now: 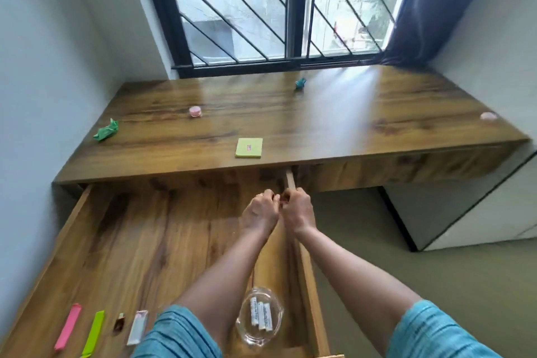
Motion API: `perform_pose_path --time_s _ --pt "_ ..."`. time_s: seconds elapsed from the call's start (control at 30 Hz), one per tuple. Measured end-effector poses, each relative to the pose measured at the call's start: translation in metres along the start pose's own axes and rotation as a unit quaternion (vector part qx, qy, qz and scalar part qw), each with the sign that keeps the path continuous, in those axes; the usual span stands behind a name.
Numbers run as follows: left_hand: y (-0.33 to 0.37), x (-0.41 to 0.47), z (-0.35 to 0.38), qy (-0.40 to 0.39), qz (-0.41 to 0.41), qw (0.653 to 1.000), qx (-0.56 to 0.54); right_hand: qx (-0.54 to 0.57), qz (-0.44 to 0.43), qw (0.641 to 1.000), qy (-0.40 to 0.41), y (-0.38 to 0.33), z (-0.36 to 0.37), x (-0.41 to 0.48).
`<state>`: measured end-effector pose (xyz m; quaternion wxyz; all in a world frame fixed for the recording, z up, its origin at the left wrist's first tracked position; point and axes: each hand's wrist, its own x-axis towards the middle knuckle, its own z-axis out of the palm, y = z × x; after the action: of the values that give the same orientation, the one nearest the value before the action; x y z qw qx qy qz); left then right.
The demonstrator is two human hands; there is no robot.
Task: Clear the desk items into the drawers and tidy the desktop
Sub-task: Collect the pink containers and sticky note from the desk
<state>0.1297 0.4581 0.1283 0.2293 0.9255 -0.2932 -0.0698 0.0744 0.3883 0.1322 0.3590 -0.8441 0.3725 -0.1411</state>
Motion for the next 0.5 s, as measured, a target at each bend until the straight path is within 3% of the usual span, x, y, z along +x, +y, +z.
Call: perform_pose_path --time_s 0.17,0.5 --pt "0.105 0.013 0.050 -0.046 0.046 0.998 0.017 -0.025 0.030 0.999 0.029 0.081 -0.094 0.026" --pt "0.283 0.031 0.119 -0.051 0.126 0.990 0.032 -0.029 0.111 0.986 0.122 0.213 -0.246 0.070"
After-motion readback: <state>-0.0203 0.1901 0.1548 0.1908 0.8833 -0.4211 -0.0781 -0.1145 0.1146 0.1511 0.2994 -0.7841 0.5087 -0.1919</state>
